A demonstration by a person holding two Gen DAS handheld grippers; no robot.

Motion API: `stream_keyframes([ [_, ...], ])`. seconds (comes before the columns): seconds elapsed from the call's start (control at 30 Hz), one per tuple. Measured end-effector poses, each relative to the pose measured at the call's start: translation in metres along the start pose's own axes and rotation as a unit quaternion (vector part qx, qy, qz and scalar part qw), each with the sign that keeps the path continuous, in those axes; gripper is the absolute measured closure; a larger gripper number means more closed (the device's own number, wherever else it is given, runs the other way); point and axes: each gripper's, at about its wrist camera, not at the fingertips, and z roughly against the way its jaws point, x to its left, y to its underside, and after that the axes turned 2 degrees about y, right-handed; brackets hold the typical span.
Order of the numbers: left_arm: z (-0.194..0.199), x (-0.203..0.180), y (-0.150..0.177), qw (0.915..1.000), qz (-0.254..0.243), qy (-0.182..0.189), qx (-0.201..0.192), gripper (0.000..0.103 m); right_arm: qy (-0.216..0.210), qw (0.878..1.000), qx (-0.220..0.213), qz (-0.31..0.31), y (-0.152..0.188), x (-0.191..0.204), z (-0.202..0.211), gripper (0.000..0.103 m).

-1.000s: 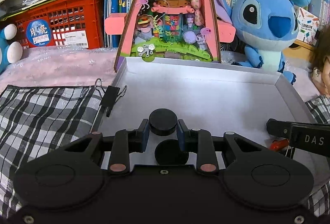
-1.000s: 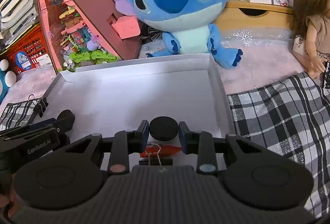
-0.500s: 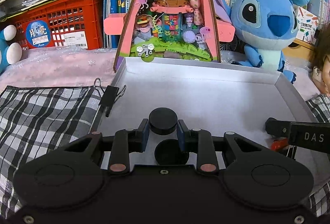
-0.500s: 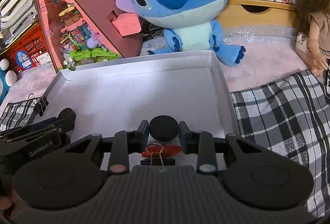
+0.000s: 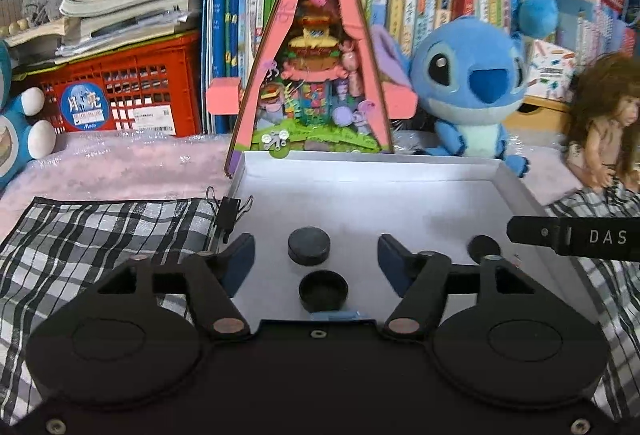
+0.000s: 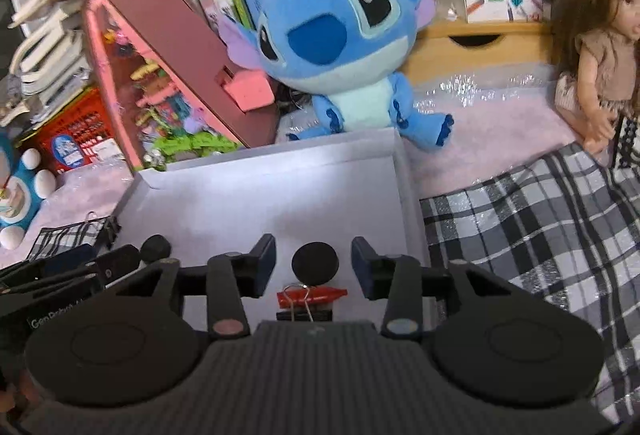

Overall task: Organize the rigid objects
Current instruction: 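Lower the black disc into the tray with the left tool while the right tool releases its disc, then withdraw both open tools from the tray toward the remaining items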

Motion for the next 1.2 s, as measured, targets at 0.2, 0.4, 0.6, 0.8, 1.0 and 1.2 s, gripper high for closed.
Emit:
stream_keyframes([
  [0.2,0.035,-0.004,0.019,0.9994,-0.023,0.019,-0.018,0.023,-0.021,0.999,-0.022,0.024,0.012,0.002,0.03,0.029],
  [0.4,0.065,-0.01,0.045,0.998,-0.036,0.044,-0.027,0.02,-0.039,0.997,-0.045,0.057,0.037,0.005,0.058,0.019],
  [0.6,0.088,-0.02,0.071,0.9963,-0.054,0.059,-0.031,0.02,-0.053,0.993,-0.053,0.092,0.066,0.011,0.078,0.017],
  [0.8,0.106,-0.021,0.091,0.9953,-0.048,0.078,-0.031,0.019,-0.057,0.989,-0.07,0.113,0.087,0.009,0.098,0.015],
  [1.0,0.121,-0.02,0.108,0.9947,-0.058,0.076,-0.036,0.017,-0.056,0.988,-0.074,0.12,0.103,0.003,0.112,0.015],
  [1.2,0.133,-0.017,0.126,0.9946,-0.062,0.076,-0.033,0.016,-0.056,0.988,-0.073,0.125,0.119,-0.002,0.12,0.014],
])
